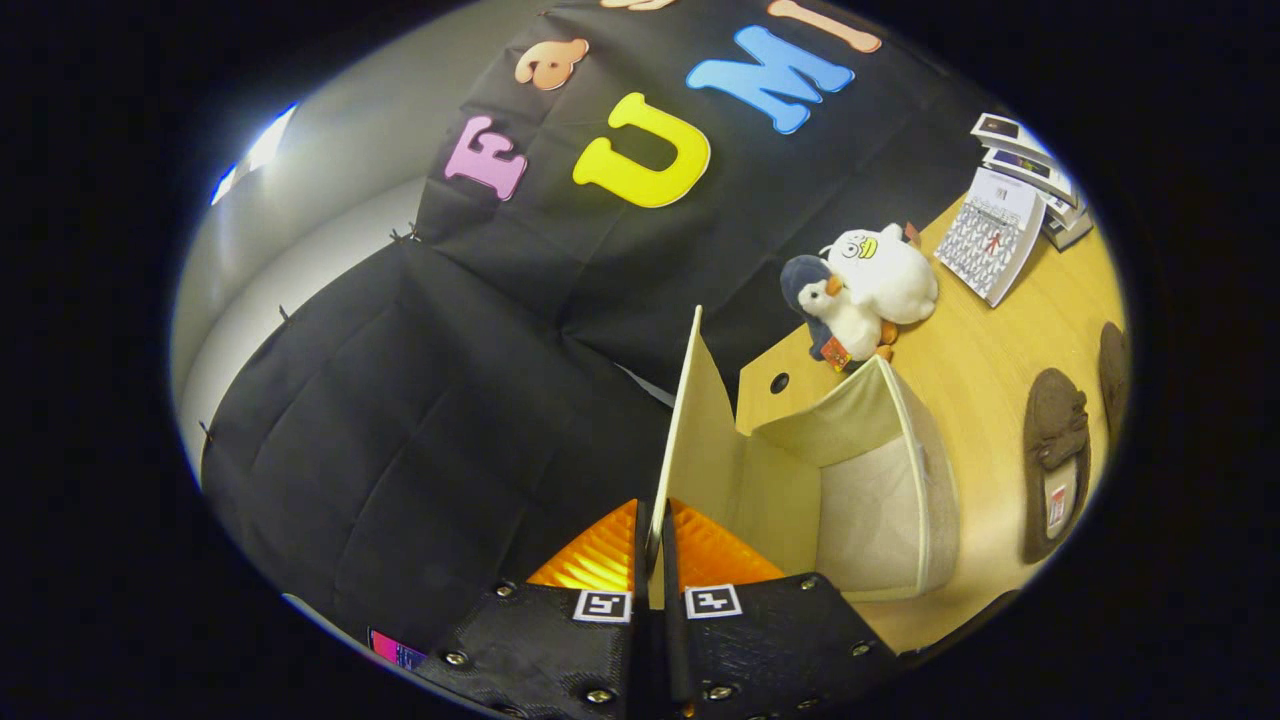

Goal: Open the storage box then place both shoes into the box .Put the left shoe in first, then the right shoe, with the right side of both shoes facing outward in a uniform manner.

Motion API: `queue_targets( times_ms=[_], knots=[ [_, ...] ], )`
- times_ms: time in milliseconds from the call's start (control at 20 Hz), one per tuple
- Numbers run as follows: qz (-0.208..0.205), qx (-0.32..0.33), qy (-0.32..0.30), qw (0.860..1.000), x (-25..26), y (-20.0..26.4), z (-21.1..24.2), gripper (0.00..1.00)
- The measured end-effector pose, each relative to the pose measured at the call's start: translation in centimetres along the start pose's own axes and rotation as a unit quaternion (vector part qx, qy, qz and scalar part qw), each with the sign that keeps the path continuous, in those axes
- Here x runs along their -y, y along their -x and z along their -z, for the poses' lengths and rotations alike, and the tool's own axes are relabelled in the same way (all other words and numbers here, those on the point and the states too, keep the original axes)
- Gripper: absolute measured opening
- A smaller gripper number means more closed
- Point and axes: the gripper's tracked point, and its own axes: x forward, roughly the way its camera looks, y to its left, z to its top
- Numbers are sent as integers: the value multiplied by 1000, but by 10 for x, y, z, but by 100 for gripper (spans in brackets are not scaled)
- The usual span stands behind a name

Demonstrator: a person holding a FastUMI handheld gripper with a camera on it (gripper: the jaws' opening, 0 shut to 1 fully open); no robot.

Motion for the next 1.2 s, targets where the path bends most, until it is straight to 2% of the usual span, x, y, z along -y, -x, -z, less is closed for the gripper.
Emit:
queue_targets(
  times_ms=[250, 600, 650, 750, 800, 850, 900, 1050, 1200],
  knots=[
    [-8, -17, 65, 998, -39, -28, 17, 10],
    [-17, -53, 109, 993, -73, -73, 51, 10],
    [-23, -56, 115, 992, -77, -73, 53, 14],
    [-31, -51, 130, 990, -85, -77, 53, 34],
    [-32, -46, 139, 989, -88, -77, 50, 59],
    [-31, -42, 149, 987, -89, -77, 49, 72],
    [-30, -38, 158, 986, -88, -76, 47, 94],
    [-20, -24, 178, 984, -80, -62, 35, 97],
    [8, -2, 209, 978, -59, -40, 14, 97]
  ],
)
